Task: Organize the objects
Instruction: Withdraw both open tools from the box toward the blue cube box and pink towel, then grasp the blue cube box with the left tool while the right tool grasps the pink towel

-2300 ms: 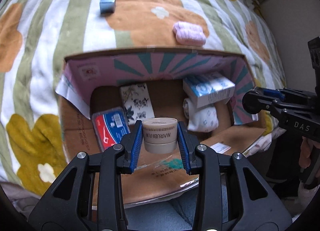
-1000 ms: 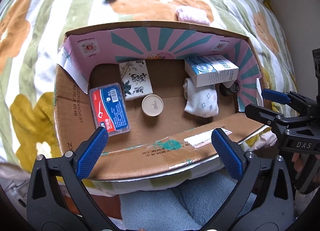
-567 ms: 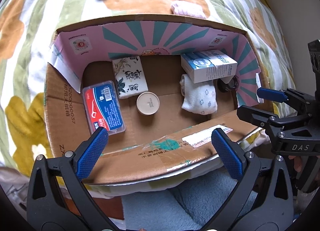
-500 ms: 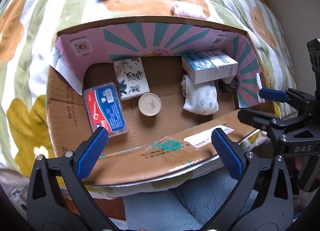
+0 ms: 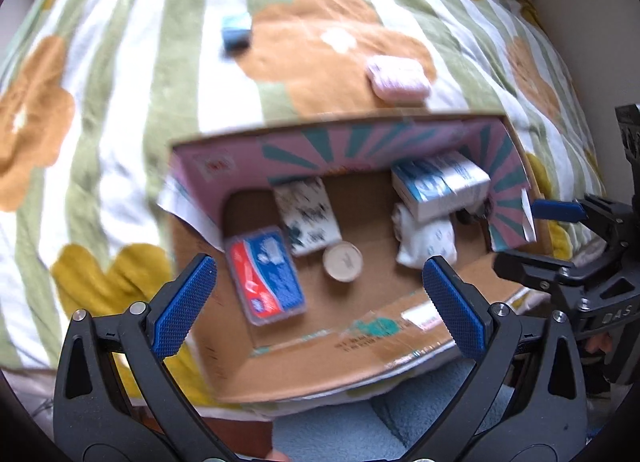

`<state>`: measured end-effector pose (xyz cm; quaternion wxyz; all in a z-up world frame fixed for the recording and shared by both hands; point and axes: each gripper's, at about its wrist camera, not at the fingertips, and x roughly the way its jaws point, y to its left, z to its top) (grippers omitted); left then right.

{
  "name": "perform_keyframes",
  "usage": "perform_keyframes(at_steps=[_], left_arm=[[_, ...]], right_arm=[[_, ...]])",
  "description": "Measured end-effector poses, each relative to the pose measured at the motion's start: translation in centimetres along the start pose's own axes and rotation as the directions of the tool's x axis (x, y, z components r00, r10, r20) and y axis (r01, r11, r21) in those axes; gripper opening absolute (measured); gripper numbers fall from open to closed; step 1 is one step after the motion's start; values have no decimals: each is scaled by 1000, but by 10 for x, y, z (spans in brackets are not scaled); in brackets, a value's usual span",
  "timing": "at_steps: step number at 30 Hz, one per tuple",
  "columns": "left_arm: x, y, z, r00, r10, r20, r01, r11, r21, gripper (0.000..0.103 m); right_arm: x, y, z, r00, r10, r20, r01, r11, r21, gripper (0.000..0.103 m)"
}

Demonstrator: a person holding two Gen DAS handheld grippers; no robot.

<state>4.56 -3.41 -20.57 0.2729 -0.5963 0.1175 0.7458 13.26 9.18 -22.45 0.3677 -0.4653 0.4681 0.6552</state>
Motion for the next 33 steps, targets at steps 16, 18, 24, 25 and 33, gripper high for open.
perform_keyframes(at_steps=[16, 18, 24, 25, 33], left_arm=[[-23, 59, 97, 997, 3, 81, -2, 1000, -11, 103], [-17, 66, 113, 996, 7, 86, -6, 1000, -4, 103], [16, 85, 154, 998, 1, 66, -2, 1000, 3, 103], [23, 87, 160, 998, -4, 62, 4, 1000, 3, 103], [88, 100, 212, 1000, -11, 3, 11, 999, 32, 103]], right_arm=[[-38, -3, 70, 993, -85, 87, 78, 994, 75, 101], [-37, -8, 82, 989, -113, 91, 105, 991, 88, 101], [-32, -20, 122, 986, -122, 110, 107, 986, 129, 101], [-29, -22, 128, 987, -120, 110, 105, 986, 133, 101], [13, -33, 173, 990, -126, 57, 117, 984, 136, 101]])
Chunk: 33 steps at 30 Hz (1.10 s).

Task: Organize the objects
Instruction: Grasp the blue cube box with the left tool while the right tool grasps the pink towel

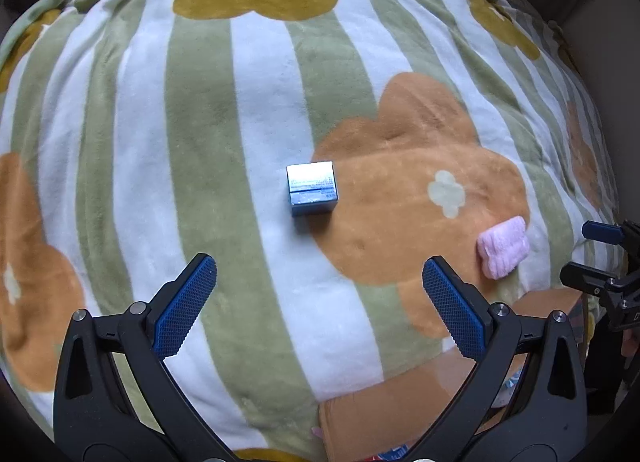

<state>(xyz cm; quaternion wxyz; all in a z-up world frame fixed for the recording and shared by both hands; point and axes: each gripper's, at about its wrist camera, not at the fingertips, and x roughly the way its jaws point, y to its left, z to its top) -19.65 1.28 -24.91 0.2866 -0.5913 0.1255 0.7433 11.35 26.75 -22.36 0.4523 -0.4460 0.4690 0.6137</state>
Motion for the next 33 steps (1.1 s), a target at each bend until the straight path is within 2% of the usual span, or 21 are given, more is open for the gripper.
perform_keyframes(at_steps=[9, 15, 17, 21, 27, 30, 32, 33], left_arm=[[57, 15, 31, 999, -12, -42, 11, 1000, -8, 101], [85, 20, 42, 996, -38, -76, 37, 999, -18, 94], [93, 22, 43, 995, -53, -85, 51, 998, -30, 88], [105, 25, 44, 993, -66, -98, 61, 997, -47, 83], [108, 29, 45, 994, -78, -81, 75, 996, -47, 68], [105, 28, 46, 992, -101, -70, 98, 995, -36, 51], [105, 24, 48, 990, -124, -70, 122, 992, -35, 38], [105, 22, 49, 990, -125, -70, 123, 992, -30, 37]], right_arm=[[61, -9, 19, 995, -6, -98, 10, 999, 36, 101], [80, -7, 23, 991, -37, -130, 41, 999, 25, 101], [87, -5, 25, 988, -54, -146, 57, 998, 16, 101], [97, -5, 27, 985, -57, -166, 62, 998, 30, 101], [101, -9, 25, 984, -57, -168, 68, 996, 63, 98], [102, -11, 22, 984, -35, -174, 50, 995, 84, 78], [102, -12, 20, 984, -36, -176, 53, 994, 91, 74], [102, -12, 19, 984, -37, -173, 53, 994, 93, 74]])
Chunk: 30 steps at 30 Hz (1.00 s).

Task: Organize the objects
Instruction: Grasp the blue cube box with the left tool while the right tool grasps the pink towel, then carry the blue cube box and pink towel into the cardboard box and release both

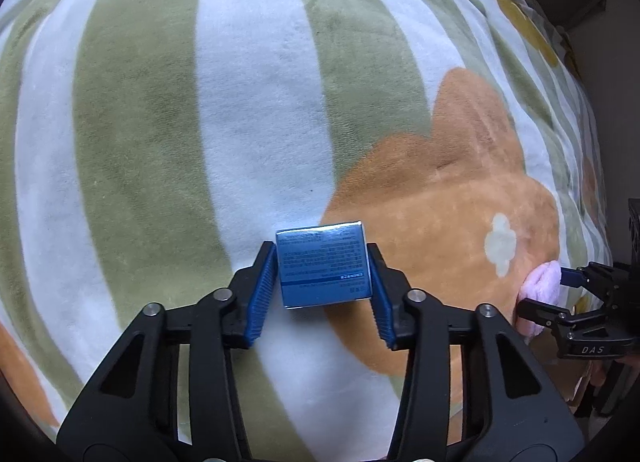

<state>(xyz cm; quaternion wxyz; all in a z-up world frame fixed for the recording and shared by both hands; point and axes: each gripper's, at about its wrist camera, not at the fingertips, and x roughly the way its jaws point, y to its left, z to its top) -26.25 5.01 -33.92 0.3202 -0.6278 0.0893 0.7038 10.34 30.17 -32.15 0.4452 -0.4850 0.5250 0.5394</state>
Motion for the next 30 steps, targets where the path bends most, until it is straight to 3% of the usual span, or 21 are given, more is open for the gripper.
perform_keyframes(at_steps=[30], left_arm=[[-26, -10, -12, 997, 40, 64, -41, 999, 7, 35]], right_arm=[[-33, -25, -46, 991, 30, 131, -26, 999, -32, 38]])
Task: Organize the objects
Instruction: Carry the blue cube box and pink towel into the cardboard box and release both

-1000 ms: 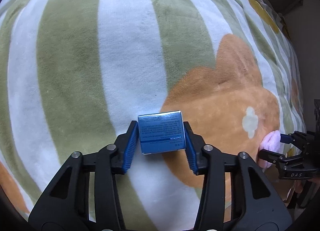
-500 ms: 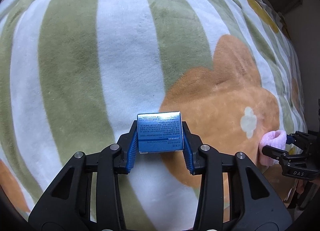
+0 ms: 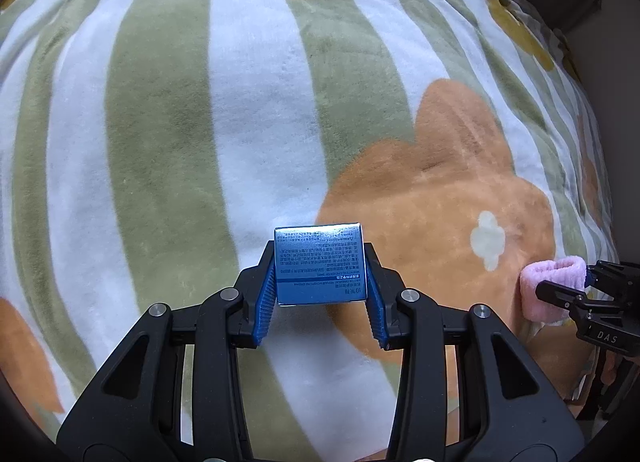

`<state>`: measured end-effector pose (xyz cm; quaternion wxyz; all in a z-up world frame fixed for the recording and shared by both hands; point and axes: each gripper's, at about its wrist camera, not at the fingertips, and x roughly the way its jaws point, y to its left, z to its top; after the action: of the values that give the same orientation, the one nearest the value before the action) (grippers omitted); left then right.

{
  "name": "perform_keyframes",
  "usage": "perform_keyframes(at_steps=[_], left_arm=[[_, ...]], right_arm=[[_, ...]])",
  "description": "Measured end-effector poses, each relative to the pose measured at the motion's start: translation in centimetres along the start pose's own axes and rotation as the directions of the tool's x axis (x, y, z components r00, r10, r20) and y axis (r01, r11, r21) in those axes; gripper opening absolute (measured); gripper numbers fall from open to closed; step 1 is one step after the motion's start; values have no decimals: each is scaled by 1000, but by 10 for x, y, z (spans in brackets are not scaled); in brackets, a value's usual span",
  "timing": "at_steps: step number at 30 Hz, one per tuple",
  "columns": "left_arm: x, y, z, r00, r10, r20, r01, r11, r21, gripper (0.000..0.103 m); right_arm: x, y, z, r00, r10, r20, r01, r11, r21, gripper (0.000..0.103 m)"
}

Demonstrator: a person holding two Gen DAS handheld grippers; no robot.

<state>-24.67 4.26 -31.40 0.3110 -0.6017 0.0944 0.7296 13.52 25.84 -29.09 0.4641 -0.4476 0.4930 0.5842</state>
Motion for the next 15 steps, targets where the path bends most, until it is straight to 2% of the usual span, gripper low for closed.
perform_keyframes(at_steps=[7, 10, 15], left_arm=[[-25, -1, -12, 999, 3, 34, -3, 1000, 2, 35], [-38, -6, -15, 999, 1, 53, -1, 1000, 2, 35], [-67, -17, -22, 996, -2, 89, 1, 1000, 8, 35]], right_arm=[[-19, -8, -11, 999, 6, 38, -5, 1000, -14, 37], [-31, 9, 29, 998, 8, 56, -7, 1000, -24, 37], [-54, 19, 24, 995, 22, 96, -18, 999, -42, 37]])
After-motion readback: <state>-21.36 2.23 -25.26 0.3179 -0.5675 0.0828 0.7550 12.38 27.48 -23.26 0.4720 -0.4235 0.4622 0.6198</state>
